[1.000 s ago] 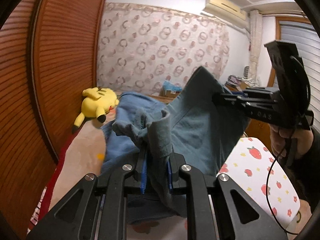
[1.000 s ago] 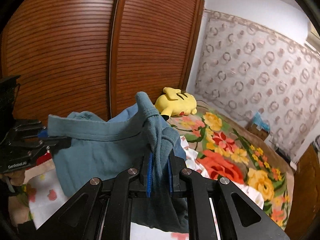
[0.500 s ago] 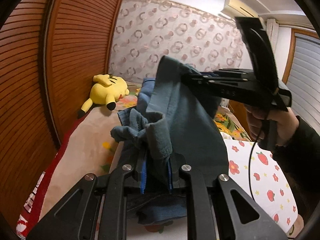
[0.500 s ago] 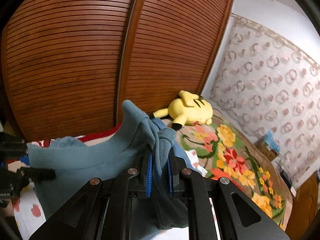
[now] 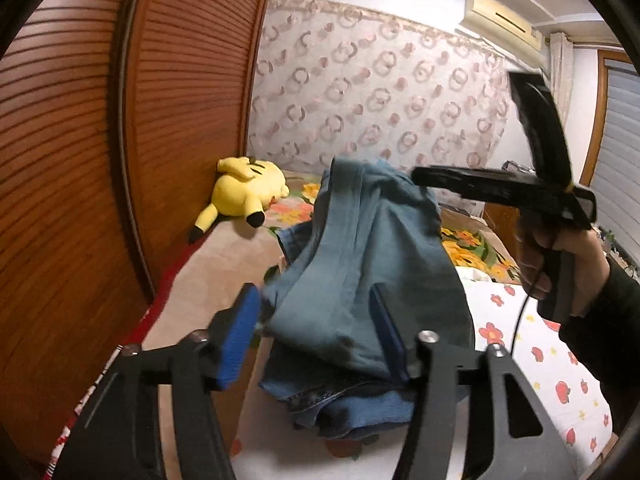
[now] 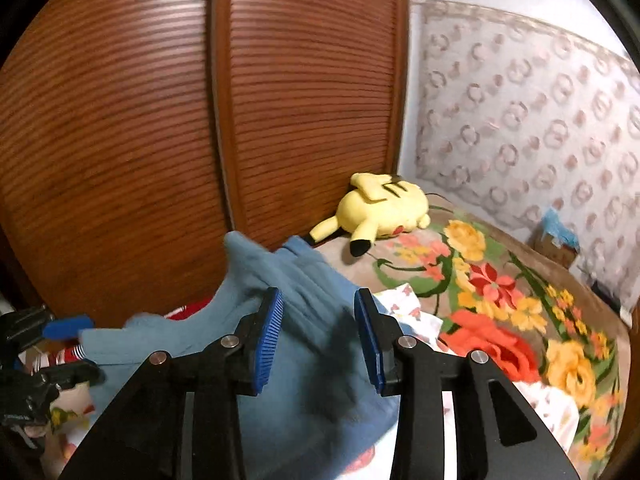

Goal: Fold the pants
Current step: 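Lower the shorts onto the jeans and open both grippers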

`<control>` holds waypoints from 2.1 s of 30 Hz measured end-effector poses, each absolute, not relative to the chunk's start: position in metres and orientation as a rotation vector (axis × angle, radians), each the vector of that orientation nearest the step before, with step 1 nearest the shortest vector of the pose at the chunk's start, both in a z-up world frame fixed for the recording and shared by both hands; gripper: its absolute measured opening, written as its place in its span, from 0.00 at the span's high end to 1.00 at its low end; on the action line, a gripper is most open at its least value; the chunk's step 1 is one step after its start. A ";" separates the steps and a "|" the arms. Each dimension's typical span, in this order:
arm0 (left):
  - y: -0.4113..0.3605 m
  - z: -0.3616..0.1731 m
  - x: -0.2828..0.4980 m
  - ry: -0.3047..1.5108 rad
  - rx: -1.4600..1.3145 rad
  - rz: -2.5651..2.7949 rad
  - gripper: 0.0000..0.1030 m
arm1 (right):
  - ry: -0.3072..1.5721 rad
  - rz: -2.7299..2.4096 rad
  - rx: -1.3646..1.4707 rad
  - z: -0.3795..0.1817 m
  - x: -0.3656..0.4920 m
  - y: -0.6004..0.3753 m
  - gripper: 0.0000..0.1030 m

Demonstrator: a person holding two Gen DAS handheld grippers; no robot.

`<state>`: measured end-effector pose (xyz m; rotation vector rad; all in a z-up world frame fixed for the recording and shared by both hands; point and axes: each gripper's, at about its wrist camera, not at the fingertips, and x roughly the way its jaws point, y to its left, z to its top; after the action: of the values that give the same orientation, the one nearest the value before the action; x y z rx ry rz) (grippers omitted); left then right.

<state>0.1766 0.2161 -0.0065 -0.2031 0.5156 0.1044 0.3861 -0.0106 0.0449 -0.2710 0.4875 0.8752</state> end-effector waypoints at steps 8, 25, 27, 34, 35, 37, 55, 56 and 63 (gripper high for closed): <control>0.204 0.000 0.179 0.511 -0.183 0.065 0.34 | 0.503 0.952 -0.205 0.032 0.359 -0.032 0.63; 0.199 -0.034 0.211 0.623 -0.151 0.055 0.34 | 0.617 0.831 -0.209 0.013 0.434 -0.003 0.63; 0.198 -0.032 0.212 0.619 -0.148 0.057 0.34 | 0.612 0.826 -0.203 0.014 0.428 -0.002 0.63; 0.190 -0.026 0.203 0.598 -0.129 0.055 0.34 | 0.584 0.822 -0.179 0.016 0.387 -0.020 0.63; 0.188 -0.025 0.202 0.595 -0.118 0.060 0.34 | 0.580 0.818 -0.172 0.017 0.381 -0.023 0.63; 0.184 -0.023 0.200 0.588 -0.102 0.065 0.34 | 0.566 0.815 -0.167 0.019 0.368 -0.030 0.63; 0.148 -0.008 0.175 0.570 -0.086 -0.016 0.25 | 0.478 0.725 -0.134 0.026 0.248 -0.094 0.63; 0.147 -0.007 0.172 0.564 -0.082 -0.017 0.23 | 0.479 0.722 -0.133 0.024 0.243 -0.096 0.63; 0.129 -0.005 0.157 0.555 -0.057 -0.030 0.16 | 0.488 0.684 -0.119 0.022 0.220 -0.109 0.59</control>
<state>0.1567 0.1293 -0.0045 -0.0572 0.5550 -0.0303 0.2199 -0.1092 0.0219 -0.1190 0.4876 0.6841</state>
